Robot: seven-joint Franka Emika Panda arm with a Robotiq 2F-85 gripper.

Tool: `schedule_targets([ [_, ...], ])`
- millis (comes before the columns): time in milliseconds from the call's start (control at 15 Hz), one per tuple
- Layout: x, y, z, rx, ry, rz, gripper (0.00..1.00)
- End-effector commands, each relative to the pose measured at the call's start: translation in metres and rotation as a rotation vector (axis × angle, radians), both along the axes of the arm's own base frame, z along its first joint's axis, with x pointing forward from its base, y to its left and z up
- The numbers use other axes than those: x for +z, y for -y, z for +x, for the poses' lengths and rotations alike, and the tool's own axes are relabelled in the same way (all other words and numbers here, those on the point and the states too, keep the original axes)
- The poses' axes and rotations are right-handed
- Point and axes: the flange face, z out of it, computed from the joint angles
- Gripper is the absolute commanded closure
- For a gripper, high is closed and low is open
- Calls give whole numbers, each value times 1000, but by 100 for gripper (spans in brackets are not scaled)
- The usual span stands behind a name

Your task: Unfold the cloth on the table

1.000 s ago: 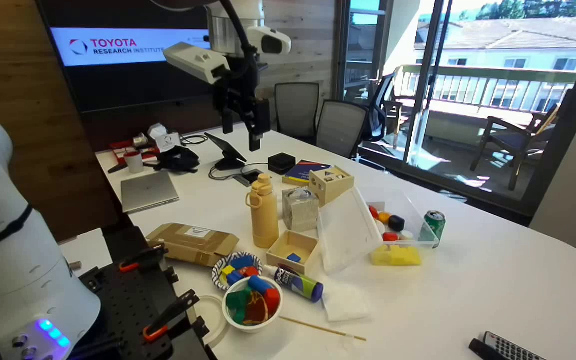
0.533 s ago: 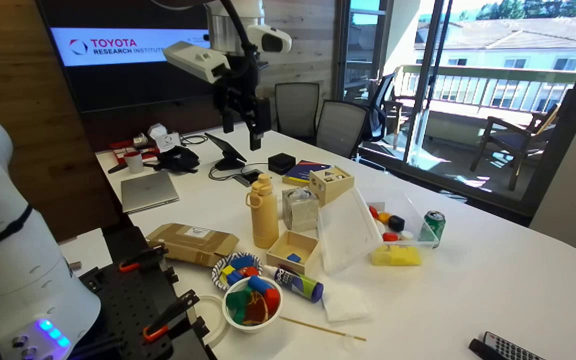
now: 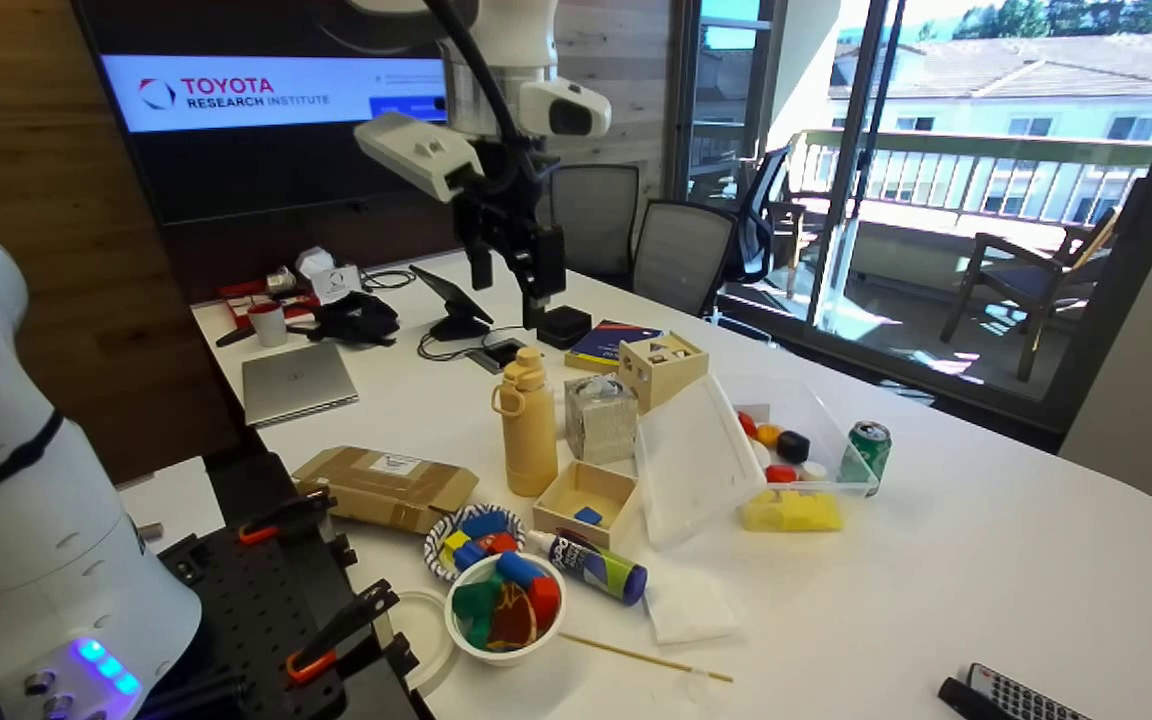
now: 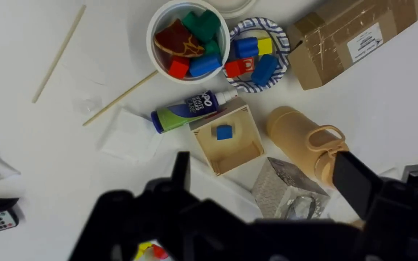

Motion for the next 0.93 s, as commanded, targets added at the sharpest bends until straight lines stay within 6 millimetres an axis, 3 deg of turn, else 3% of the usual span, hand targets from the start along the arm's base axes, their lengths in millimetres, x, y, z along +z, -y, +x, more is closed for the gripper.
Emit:
schedule_targets([
  [0, -53, 57, 29, -118, -5, -18, 0],
  [267, -116, 103, 59, -224, 7, -9, 0],
  [867, -252, 161, 131, -311, -39, 16, 0],
])
